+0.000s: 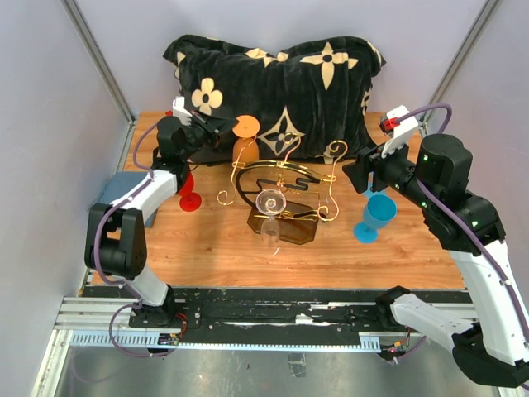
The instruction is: Take the wine glass off the wine glass rack
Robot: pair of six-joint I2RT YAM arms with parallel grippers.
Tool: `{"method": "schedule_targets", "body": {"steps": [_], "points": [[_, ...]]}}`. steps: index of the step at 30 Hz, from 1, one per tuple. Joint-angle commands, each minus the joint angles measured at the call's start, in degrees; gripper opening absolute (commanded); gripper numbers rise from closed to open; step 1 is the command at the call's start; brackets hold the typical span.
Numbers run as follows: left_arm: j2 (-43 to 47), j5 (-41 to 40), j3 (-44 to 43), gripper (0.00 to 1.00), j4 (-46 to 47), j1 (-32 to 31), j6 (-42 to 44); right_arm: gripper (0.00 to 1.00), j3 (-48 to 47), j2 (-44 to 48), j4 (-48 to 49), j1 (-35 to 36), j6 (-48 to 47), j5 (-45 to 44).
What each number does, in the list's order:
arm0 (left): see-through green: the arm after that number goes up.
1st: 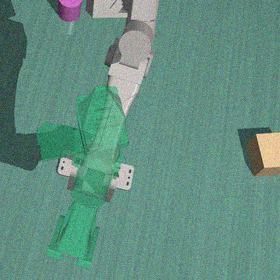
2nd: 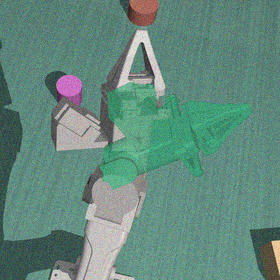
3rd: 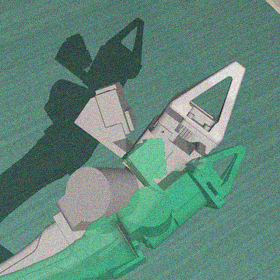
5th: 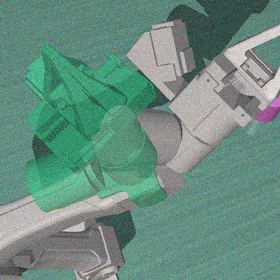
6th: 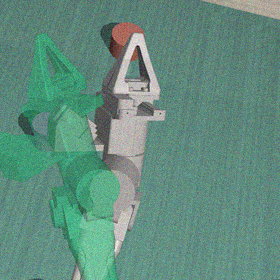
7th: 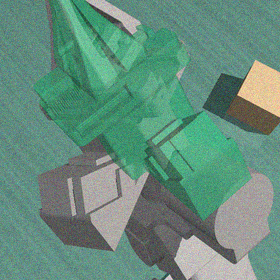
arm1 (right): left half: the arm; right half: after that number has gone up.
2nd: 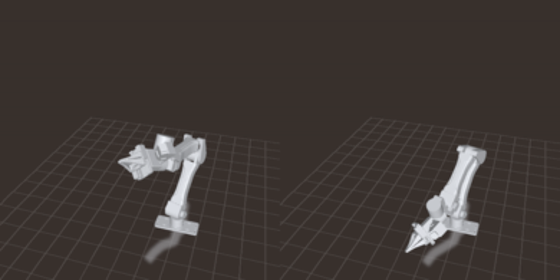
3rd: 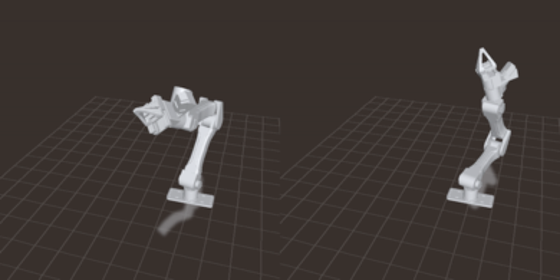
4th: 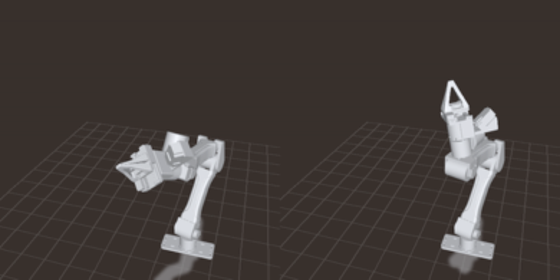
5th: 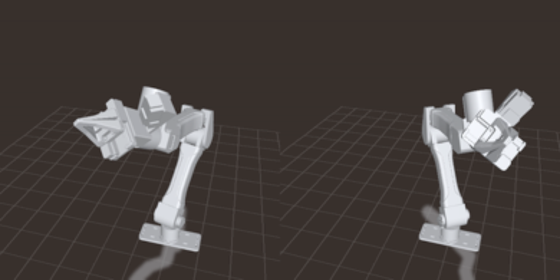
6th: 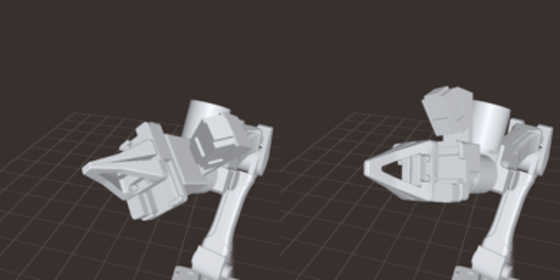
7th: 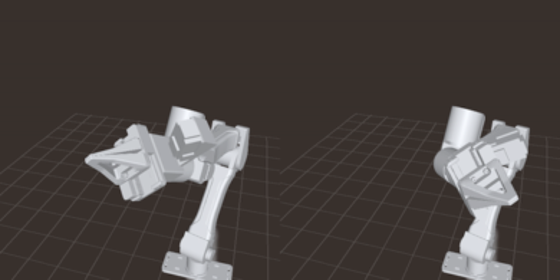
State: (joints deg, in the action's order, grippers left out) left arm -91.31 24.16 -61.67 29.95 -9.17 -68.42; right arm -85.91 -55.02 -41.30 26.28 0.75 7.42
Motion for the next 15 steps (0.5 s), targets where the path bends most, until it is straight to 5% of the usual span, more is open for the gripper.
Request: {"method": "schedule_targets", "body": {"steps": [1, 15], "points": [[-4.63, 1.97, -2.71, 0.01, 13.91, 0.34, -5.24, 0.62, 0.30, 0.52, 1.70, 0.86, 1.09, 0.03], [3.59, 11.65, 6.09, 0.00, 10.50, -0.33, -7.50, 0.60, 1.19, -1.43, 1.50, 2.89, 2.39, 4.55]]}}
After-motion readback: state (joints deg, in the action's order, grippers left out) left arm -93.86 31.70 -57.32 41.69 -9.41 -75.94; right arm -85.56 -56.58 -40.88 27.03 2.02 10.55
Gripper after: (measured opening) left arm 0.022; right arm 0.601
